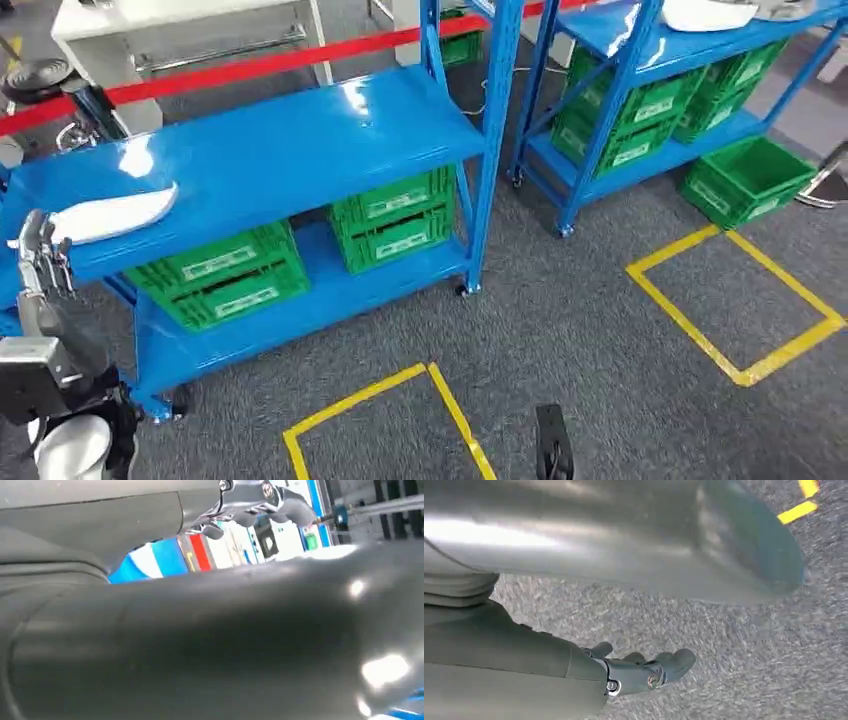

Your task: Take the parts from the cabinet and place them on the table.

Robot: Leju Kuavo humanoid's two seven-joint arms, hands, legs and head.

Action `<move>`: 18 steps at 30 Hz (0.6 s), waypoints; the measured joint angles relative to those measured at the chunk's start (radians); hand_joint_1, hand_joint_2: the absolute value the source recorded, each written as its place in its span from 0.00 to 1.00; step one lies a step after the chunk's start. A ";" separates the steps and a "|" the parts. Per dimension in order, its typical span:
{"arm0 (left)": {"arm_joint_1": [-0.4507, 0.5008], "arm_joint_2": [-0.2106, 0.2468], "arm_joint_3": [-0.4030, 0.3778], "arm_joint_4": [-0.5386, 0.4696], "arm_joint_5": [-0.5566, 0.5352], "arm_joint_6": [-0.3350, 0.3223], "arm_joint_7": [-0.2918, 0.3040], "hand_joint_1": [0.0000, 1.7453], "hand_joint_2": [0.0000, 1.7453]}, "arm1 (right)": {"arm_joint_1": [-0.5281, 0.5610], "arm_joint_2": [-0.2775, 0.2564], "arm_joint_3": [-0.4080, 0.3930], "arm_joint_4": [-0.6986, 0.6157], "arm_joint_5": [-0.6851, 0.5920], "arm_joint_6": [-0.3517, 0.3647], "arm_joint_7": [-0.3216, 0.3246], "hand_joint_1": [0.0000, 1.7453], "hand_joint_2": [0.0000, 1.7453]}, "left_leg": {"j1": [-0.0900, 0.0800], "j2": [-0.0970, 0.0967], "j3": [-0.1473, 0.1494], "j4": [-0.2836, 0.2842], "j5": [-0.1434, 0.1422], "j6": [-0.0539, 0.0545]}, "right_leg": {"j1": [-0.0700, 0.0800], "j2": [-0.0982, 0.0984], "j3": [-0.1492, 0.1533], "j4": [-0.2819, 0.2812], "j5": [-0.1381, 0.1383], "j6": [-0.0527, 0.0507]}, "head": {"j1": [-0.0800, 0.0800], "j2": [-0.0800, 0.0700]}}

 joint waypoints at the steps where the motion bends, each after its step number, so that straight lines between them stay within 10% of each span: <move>1: -0.004 0.000 0.000 0.002 0.000 0.000 0.000 0.00 0.00 | -0.003 0.000 0.000 0.000 0.000 0.000 0.000 0.00 0.00 | 0.000 0.010 0.008 0.000 -0.009 0.006 | 0.001 -0.011 -0.049 0.067 -0.003 0.003 | 0.001 0.000; 5: -0.002 -0.005 -0.001 0.008 0.000 0.000 0.000 0.00 0.00 | 0.003 -0.003 0.000 0.000 -0.001 0.000 0.000 0.00 0.00 | 0.000 0.038 0.044 0.001 -0.052 0.012 | 0.001 -0.016 -0.209 0.188 -0.120 0.016 | 0.002 0.000; 7: -0.002 -0.007 -0.002 0.011 0.000 -0.002 0.000 0.00 0.00 | 0.008 -0.006 0.000 0.000 -0.002 0.000 -0.003 0.00 0.00 | 0.000 0.052 0.072 0.005 -0.076 0.007 | -0.001 -0.026 -0.210 0.094 -0.045 0.017 | 0.002 0.000; 9: -0.003 -0.008 -0.003 0.014 0.000 -0.005 -0.003 0.00 0.00 | 0.009 -0.008 0.000 0.000 -0.005 0.000 -0.010 0.00 0.00 | -0.003 0.069 0.089 0.010 -0.103 -0.002 | 0.001 -0.086 -0.187 -0.037 0.131 0.007 | 0.003 0.000; 13: -0.011 -0.009 -0.007 0.017 0.014 -0.006 -0.011 0.00 0.00 | 0.006 -0.010 0.000 0.000 -0.006 0.008 -0.024 0.00 0.00 | -0.007 0.089 0.122 0.033 -0.126 -0.028 | -0.002 -0.069 -0.177 -0.041 0.116 -0.017 | 0.002 0.000; 15: -0.020 -0.009 -0.008 0.018 0.021 -0.007 -0.015 0.00 0.00 | 0.004 -0.011 0.000 0.000 -0.005 0.010 -0.027 0.00 0.00 | -0.001 0.061 0.113 0.060 -0.139 -0.042 | -0.010 -0.054 -0.158 -0.044 0.114 -0.026 | -0.002 0.000; 18: -0.026 -0.008 -0.008 0.021 0.030 -0.007 -0.021 0.00 0.00 | 0.003 -0.014 0.000 0.000 -0.002 0.010 -0.014 0.00 0.00 | 0.012 0.043 -0.009 0.249 -0.212 -0.061 | -0.012 -0.036 -0.148 -0.047 0.105 -0.033 | -0.003 0.000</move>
